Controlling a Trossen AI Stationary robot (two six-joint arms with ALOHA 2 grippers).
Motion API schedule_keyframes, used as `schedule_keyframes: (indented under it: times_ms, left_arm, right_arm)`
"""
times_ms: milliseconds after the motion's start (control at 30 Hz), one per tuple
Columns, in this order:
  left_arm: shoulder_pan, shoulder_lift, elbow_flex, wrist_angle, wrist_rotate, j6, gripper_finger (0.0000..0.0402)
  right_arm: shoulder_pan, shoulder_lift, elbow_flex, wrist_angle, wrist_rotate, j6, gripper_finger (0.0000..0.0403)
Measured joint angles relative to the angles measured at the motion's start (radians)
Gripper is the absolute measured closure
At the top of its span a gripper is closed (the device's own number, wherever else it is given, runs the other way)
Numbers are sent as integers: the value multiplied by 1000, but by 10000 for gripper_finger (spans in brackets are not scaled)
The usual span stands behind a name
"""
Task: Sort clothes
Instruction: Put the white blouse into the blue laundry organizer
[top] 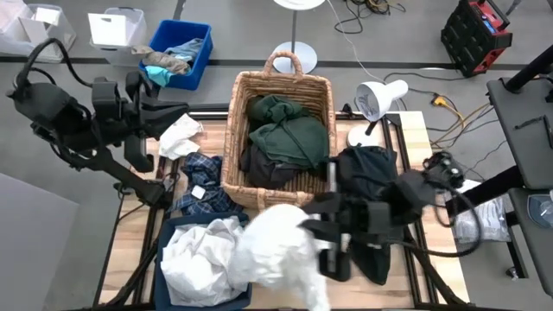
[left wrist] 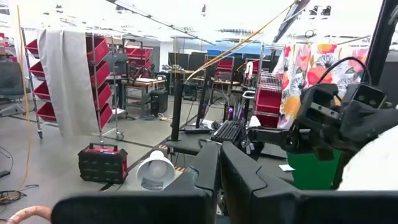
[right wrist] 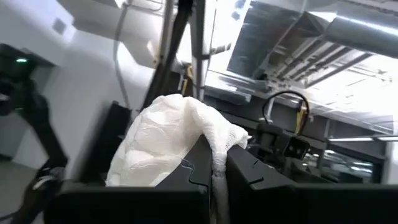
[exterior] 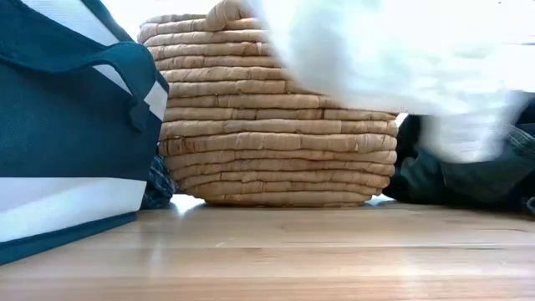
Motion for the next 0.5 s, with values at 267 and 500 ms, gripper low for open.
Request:
schedule_keyframes:
  times_ms: [267,500]
  left_arm:
    - [0,-65,-1,-56,97,-63,402]
    - [0,-152,0,-52,209,-125,402]
  right_arm:
    - [-71,218,275,97,-53,27,394]
    - [-153,331,287,394,-168,184,394]
